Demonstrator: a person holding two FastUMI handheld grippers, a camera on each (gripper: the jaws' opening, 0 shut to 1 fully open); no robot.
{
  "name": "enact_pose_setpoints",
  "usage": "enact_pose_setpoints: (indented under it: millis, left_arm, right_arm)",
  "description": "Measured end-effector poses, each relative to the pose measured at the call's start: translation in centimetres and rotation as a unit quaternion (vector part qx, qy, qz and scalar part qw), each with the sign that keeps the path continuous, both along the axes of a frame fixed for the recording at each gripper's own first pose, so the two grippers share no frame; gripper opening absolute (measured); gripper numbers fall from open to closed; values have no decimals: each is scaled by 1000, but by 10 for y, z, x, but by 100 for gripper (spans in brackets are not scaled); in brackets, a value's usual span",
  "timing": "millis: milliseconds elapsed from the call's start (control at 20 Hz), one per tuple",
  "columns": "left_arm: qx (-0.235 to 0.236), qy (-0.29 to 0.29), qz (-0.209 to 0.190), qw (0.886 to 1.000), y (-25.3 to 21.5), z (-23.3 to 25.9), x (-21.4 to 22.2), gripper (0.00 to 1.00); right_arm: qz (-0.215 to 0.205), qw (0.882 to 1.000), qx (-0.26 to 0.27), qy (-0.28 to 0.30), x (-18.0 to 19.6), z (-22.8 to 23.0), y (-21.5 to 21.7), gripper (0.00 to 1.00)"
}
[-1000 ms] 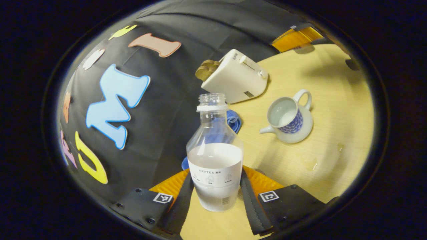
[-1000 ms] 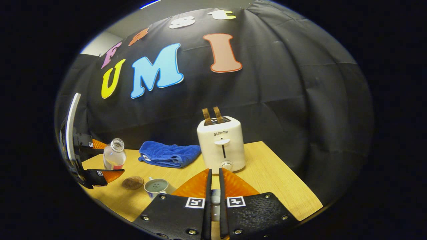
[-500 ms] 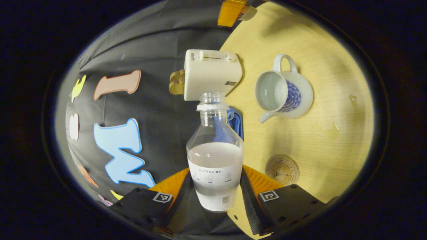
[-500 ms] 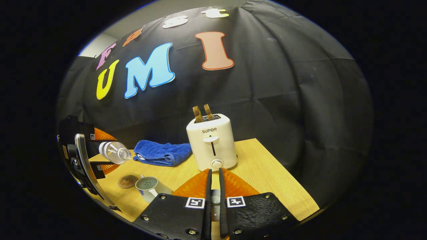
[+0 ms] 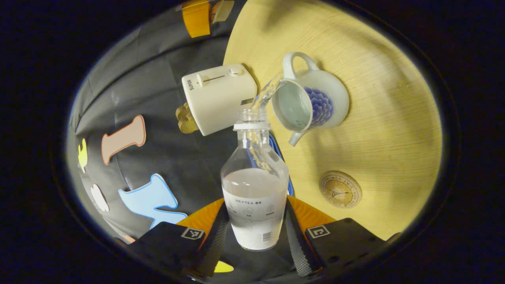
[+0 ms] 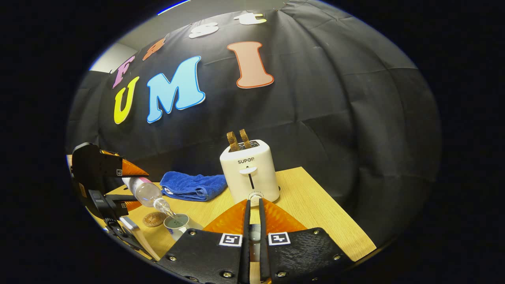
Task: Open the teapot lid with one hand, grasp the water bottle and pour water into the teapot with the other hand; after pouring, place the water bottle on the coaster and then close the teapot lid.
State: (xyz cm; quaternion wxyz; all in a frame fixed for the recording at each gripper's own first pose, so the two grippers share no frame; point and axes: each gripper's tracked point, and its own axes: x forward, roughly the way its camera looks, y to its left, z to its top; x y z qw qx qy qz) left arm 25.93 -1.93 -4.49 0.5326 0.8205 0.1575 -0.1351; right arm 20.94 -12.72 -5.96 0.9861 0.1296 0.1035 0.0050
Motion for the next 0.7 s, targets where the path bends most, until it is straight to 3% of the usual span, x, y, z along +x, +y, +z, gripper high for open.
enact_pose_setpoints:
  millis: [350, 700]
  left_arm:
    - [24, 7, 13, 1000, 7, -2, -1, 85]
    - [102, 14, -11, 995, 4, 11, 1, 85]
  right_arm:
    - [-3, 1000, 14, -4, -1, 5, -5, 10]
    - [5, 1000, 2, -3, 0, 3, 0, 10]
